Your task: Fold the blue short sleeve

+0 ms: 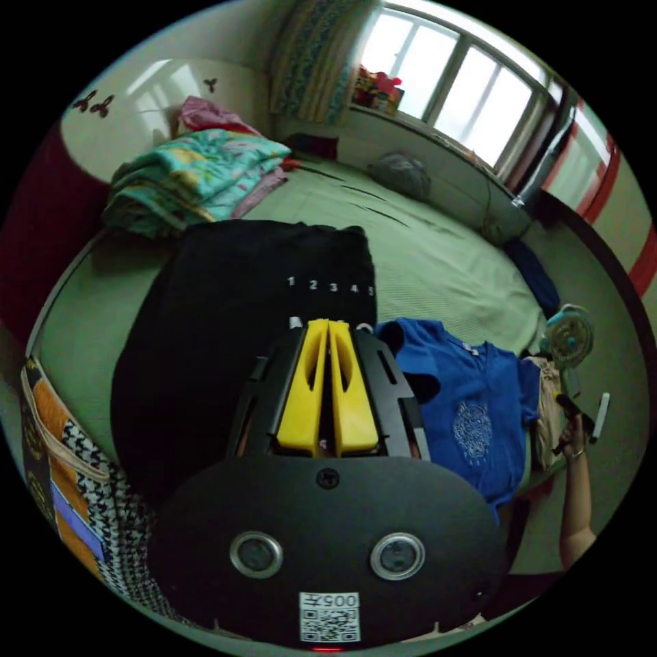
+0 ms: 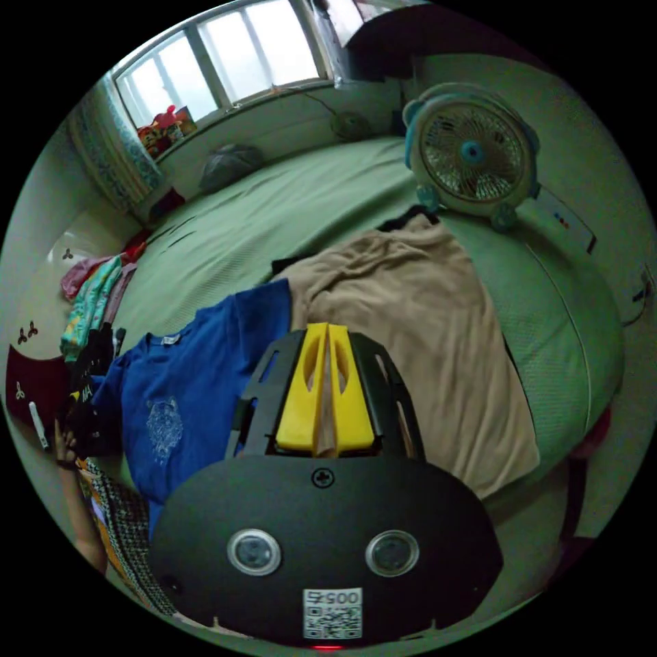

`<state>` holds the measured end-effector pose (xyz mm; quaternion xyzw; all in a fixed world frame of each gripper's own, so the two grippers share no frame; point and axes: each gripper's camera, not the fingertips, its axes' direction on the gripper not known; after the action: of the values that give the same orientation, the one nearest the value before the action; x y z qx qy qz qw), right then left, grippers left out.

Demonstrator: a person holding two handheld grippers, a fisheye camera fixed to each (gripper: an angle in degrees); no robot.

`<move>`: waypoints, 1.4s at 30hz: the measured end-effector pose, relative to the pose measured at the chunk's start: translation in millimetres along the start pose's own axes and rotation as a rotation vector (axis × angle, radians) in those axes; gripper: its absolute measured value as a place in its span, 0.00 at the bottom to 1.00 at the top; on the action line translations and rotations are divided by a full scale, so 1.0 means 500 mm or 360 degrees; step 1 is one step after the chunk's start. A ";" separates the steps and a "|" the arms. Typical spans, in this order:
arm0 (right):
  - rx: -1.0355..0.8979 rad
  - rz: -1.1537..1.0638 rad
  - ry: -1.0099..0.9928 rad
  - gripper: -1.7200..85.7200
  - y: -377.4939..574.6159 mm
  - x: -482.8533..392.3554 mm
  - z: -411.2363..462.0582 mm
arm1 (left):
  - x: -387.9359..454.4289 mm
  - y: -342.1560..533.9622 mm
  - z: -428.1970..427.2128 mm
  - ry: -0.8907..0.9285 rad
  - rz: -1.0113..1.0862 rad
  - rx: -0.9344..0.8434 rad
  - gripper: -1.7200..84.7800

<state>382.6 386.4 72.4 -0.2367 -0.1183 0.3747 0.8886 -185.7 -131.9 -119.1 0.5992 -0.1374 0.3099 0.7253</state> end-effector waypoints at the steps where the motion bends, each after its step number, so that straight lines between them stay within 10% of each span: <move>1: 0.0028 -0.0052 0.0012 0.01 0.020 -0.006 -0.009 | 0.004 0.016 -0.005 0.0003 0.0010 0.0006 0.01; 16: -0.0320 -0.0547 -0.0202 0.01 0.424 -0.404 -0.016 | 0.409 0.414 0.060 0.0230 0.0503 -0.0574 0.01; 42: -0.0376 -0.0619 -0.0117 0.01 0.532 -0.514 0.036 | 0.671 0.626 0.066 0.0027 0.0552 -0.0546 0.01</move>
<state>35.7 368.4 -56.0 -0.2982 -0.2370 0.1882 0.9053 -113.8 -39.7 325.6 0.4321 -0.2827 0.4070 0.7535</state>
